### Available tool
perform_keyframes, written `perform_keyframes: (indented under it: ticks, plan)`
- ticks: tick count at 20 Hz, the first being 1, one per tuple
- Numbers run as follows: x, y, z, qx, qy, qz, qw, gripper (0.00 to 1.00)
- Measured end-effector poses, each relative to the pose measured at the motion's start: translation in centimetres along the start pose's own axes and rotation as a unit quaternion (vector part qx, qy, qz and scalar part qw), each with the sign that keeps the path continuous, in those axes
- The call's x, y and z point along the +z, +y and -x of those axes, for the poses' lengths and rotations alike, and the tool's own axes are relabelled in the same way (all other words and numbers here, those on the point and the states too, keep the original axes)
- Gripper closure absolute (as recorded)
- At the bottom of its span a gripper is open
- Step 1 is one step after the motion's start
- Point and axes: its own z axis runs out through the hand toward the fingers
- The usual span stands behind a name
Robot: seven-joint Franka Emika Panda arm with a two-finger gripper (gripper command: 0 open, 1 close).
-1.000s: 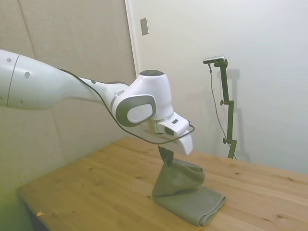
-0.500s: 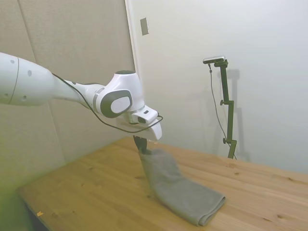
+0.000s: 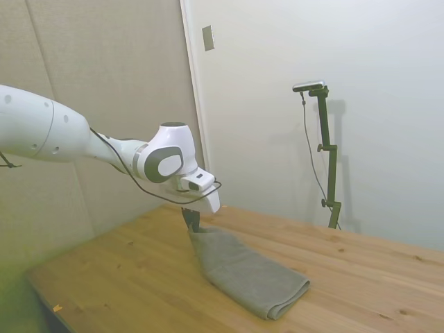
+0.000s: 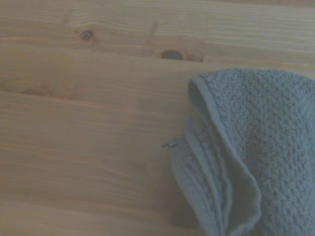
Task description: Unfold the towel
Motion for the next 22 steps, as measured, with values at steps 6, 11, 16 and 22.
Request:
perform_keyframes:
  ticks: [6, 11, 16, 22]
  plan:
    - [0.5, -0.6, 0.9, -0.007, -0.005, 0.003, 1.0, 0.0]
    - [0.7, -1.3, 1.8, -0.01, -0.009, 0.004, 0.9999, 0.0]
    - [0.1, -2.7, 3.3, 0.0, -0.013, 0.005, 0.9999, 0.0]
    - [-2.8, -2.2, 6.3, 0.041, 0.005, 0.06, 0.9974, 0.0]
